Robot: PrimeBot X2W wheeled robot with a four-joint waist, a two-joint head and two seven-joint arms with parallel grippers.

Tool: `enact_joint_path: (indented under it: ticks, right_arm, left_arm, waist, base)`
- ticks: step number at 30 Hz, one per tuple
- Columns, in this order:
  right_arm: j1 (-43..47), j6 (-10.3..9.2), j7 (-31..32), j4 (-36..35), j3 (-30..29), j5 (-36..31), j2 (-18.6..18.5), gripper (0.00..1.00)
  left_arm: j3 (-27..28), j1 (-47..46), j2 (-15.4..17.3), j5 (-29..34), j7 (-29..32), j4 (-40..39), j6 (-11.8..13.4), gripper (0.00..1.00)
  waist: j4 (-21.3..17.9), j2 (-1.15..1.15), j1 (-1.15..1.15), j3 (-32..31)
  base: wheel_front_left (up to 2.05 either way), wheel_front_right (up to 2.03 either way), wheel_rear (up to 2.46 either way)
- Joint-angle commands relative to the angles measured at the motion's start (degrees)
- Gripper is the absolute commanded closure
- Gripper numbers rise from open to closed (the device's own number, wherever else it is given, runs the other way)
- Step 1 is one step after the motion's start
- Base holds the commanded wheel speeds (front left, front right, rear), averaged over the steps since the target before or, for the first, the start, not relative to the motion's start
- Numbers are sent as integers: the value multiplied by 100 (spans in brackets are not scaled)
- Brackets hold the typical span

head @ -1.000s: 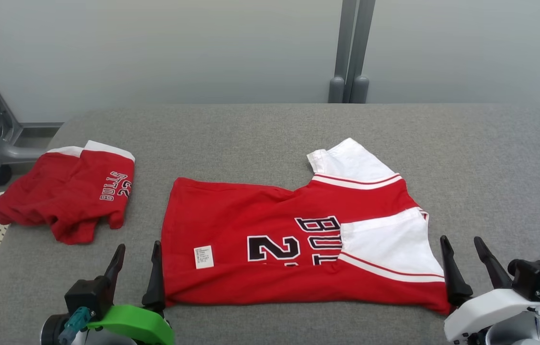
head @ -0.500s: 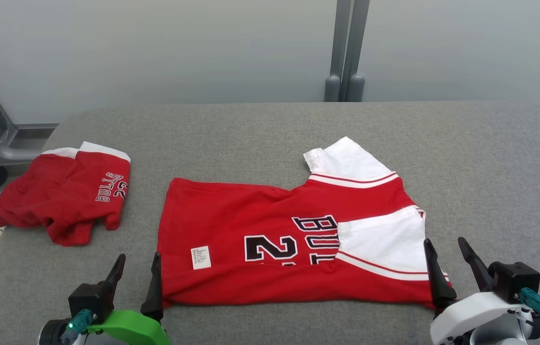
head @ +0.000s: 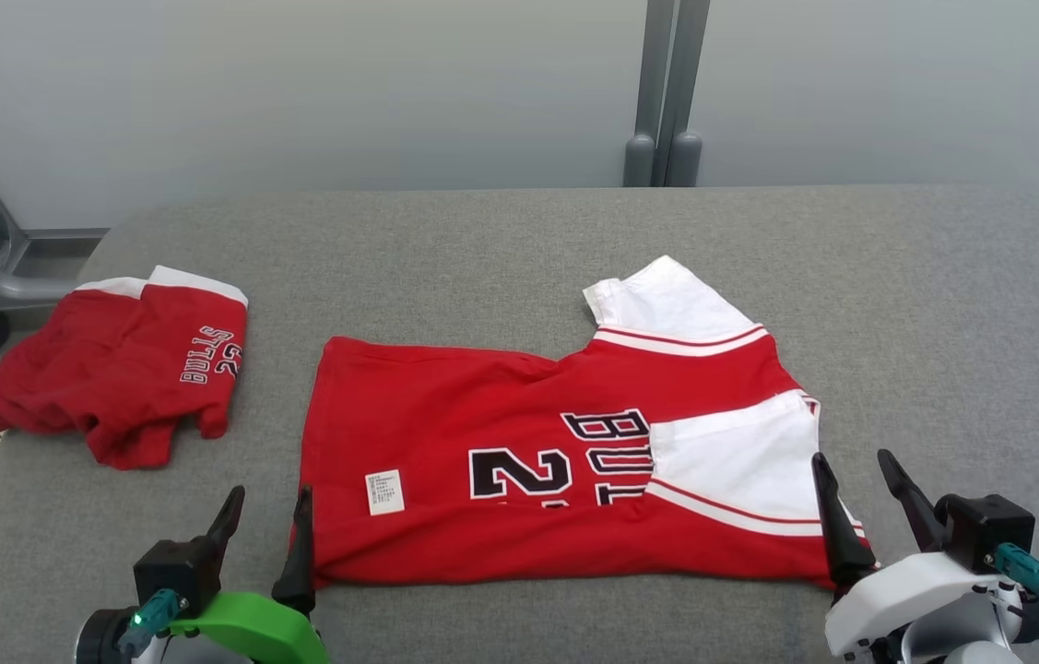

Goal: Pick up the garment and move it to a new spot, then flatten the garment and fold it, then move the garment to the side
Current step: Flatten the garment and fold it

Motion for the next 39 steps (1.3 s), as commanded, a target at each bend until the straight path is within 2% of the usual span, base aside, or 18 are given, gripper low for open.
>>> enact_joint_path:
  ticks: [1,5,8,13,18,24,30,35,39]
  right_arm:
    - [-88,-2,39,-20,-21,16,-5,0]
    - [-281,-2,337,-94,-47,-53,-65,0]
    - [-499,-2,837,-116,83,-19,-208,0]
    - [-1182,-5,2045,-153,679,288,-809,0]
    - [-2084,-5,3130,-20,965,700,-1202,0]
    - [-3276,-3,4020,230,1310,819,-1624,0]
    - [-4219,-3,4466,315,1797,882,-2042,0]
    - [-4700,-4,4594,386,2049,945,-2274,0]
    - [-5145,-4,4460,576,2217,974,-2375,0]
  left_arm:
    - [18,-131,47,-20,7,-15,-7,0]
    - [-25,-262,75,-25,114,13,-51,0]
    - [-131,-462,96,-21,376,54,-142,0]
    - [-237,-1071,165,-88,1008,156,-318,0]
    - [-305,-1890,58,-210,1723,398,-411,0]
    - [-498,-2975,47,-105,2686,766,-446,0]
    - [-501,-3844,87,-41,3407,1189,-269,0]
    - [-508,-4266,150,-47,3659,1345,-332,0]
    - [-547,-4540,245,-9,3879,1574,-336,0]
  waist:
    - [-1,0,0,15]
    - [-11,0,0,100]
    - [-16,0,0,192]
    - [-49,0,0,554]
    - [-47,0,0,1028]
    - [-50,0,0,1717]
    - [-48,0,0,2256]
    - [-42,0,0,2488]
    - [-39,0,0,2649]
  base:
    - [0,0,0]
    - [0,0,0]
    - [0,0,0]
    - [0,0,0]
    - [0,0,0]
    - [0,0,0]
    - [0,0,0]
    - [0,0,0]
    - [0,0,0]
